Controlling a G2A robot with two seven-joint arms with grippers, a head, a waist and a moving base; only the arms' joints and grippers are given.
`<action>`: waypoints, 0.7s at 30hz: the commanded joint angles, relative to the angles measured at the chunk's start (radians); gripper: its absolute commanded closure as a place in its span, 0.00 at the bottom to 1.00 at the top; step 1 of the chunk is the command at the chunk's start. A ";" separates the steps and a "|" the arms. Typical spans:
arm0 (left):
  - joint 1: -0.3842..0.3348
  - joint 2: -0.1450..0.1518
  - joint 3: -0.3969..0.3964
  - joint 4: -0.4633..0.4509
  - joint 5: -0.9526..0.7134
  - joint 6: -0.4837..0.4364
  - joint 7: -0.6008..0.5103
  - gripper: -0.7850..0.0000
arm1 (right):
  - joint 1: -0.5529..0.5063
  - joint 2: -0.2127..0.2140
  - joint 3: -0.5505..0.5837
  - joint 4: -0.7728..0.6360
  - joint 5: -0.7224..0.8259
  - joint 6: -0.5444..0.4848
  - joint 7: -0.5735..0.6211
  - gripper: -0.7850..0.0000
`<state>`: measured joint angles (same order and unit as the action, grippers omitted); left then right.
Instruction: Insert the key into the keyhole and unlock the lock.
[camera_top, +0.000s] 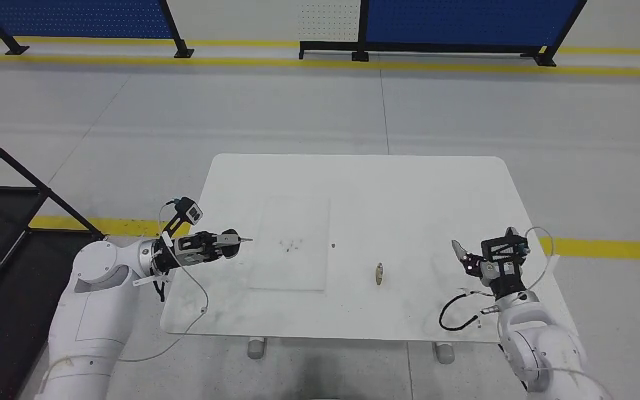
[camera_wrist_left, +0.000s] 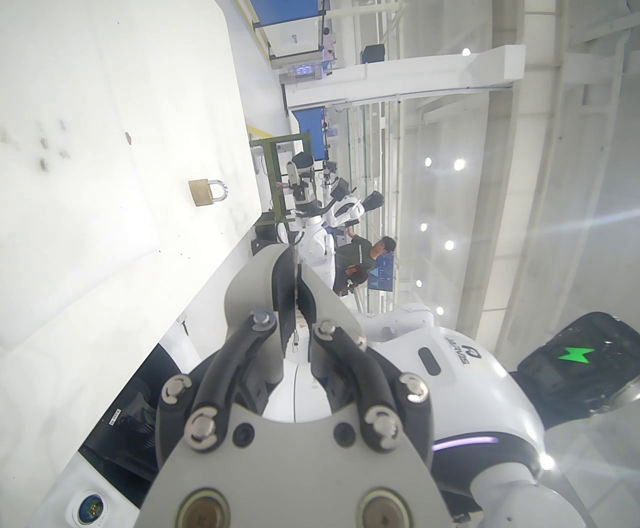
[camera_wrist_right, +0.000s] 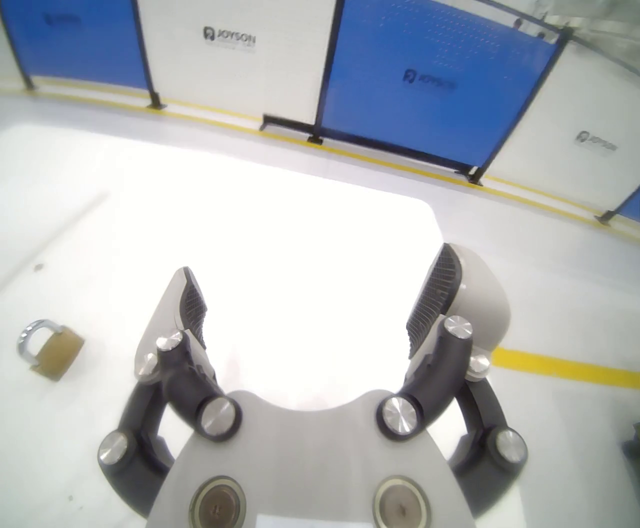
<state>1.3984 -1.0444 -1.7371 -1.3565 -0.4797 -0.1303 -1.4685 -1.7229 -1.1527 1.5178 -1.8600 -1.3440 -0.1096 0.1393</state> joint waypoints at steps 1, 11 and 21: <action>0.000 0.000 0.000 0.000 0.000 0.000 0.000 1.00 | 0.010 -0.002 -0.024 -0.013 0.009 -0.008 0.059 0.00; 0.000 0.000 0.000 0.000 0.000 0.000 0.000 1.00 | 0.136 -0.015 -0.126 -0.090 0.153 -0.024 0.432 0.00; 0.000 0.000 0.000 0.000 0.000 0.000 0.000 1.00 | 0.341 -0.032 -0.247 -0.082 0.339 0.049 0.884 0.00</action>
<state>1.3984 -1.0444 -1.7371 -1.3565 -0.4797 -0.1303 -1.4685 -1.4010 -1.1827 1.2808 -1.9494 -1.0203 -0.0708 0.9847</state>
